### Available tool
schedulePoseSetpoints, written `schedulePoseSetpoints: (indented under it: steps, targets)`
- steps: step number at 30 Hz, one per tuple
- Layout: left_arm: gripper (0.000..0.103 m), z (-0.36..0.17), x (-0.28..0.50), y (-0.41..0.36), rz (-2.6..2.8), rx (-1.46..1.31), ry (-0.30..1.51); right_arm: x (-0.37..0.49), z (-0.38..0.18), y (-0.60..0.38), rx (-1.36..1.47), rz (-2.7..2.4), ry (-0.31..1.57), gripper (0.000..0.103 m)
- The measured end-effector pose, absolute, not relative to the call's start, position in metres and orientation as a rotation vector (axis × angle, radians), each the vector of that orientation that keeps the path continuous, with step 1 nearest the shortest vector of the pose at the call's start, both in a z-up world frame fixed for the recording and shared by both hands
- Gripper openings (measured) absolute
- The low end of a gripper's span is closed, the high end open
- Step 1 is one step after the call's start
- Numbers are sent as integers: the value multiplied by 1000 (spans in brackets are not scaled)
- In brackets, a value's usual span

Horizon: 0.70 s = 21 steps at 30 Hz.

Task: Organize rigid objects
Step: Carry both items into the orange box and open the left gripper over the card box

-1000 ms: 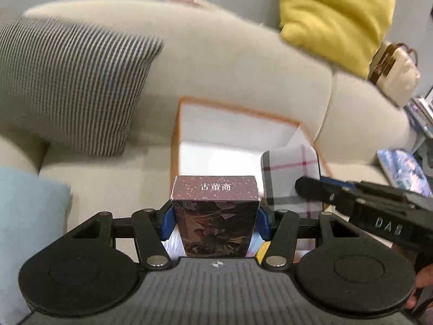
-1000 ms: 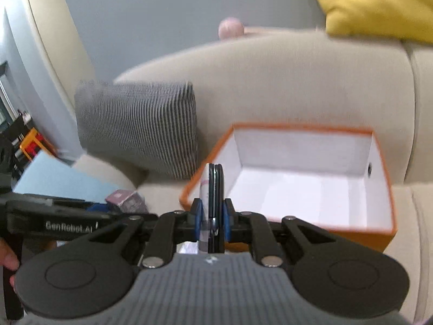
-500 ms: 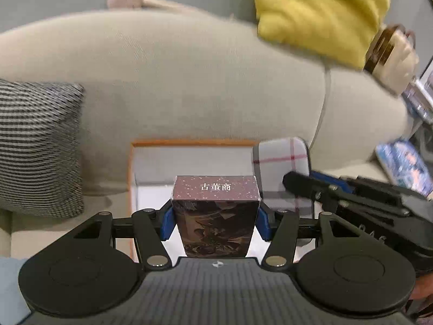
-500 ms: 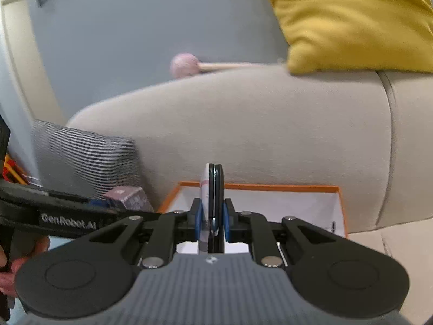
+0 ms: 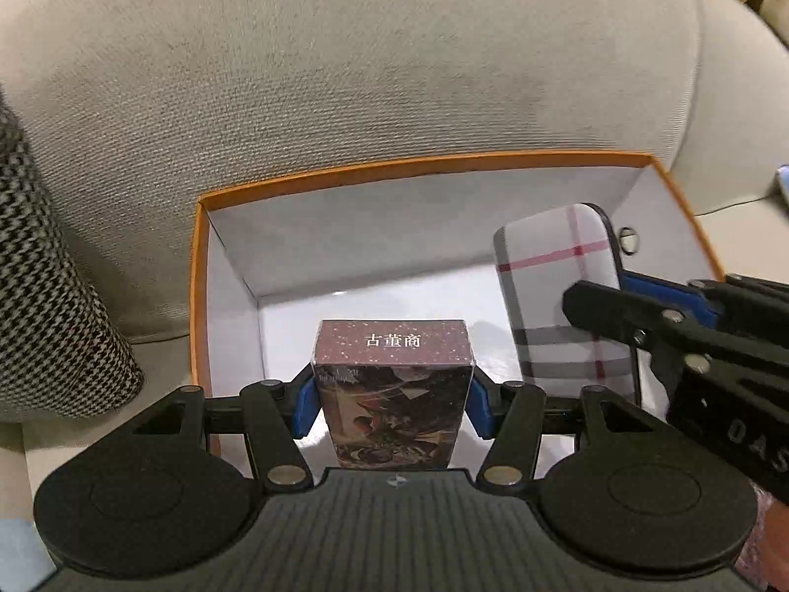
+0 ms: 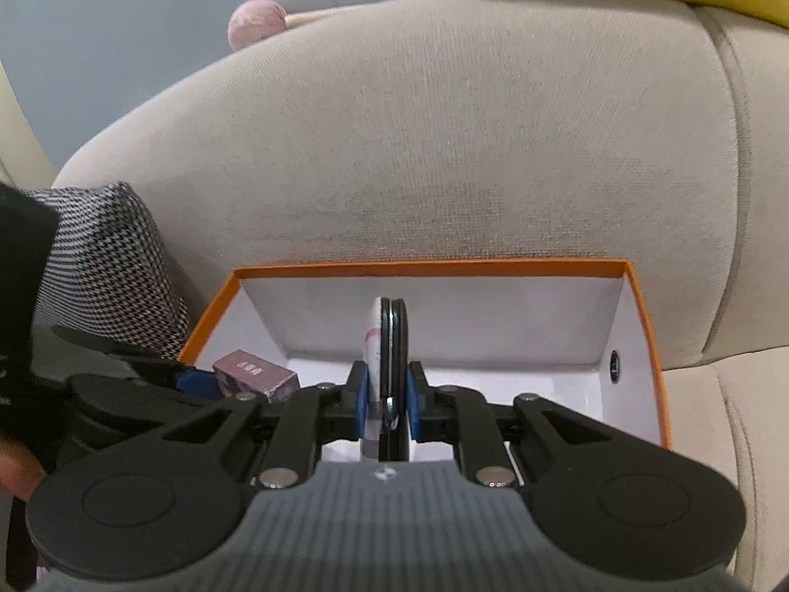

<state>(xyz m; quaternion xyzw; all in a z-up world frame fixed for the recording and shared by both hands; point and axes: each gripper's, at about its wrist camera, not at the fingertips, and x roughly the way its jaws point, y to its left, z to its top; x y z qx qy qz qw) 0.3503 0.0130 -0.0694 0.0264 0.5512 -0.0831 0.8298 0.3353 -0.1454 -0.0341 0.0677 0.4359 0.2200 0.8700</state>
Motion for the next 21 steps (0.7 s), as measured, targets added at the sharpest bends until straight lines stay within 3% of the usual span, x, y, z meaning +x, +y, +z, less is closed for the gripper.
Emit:
schedulePoseSetpoints:
  steps: [12, 21]
  targets:
    - [66, -94, 391, 6, -114, 123, 1208, 346, -48, -140, 140, 470, 939, 16]
    - [74, -84, 394, 19, -160, 74, 1147, 350, -51, -137, 143, 460, 949, 16]
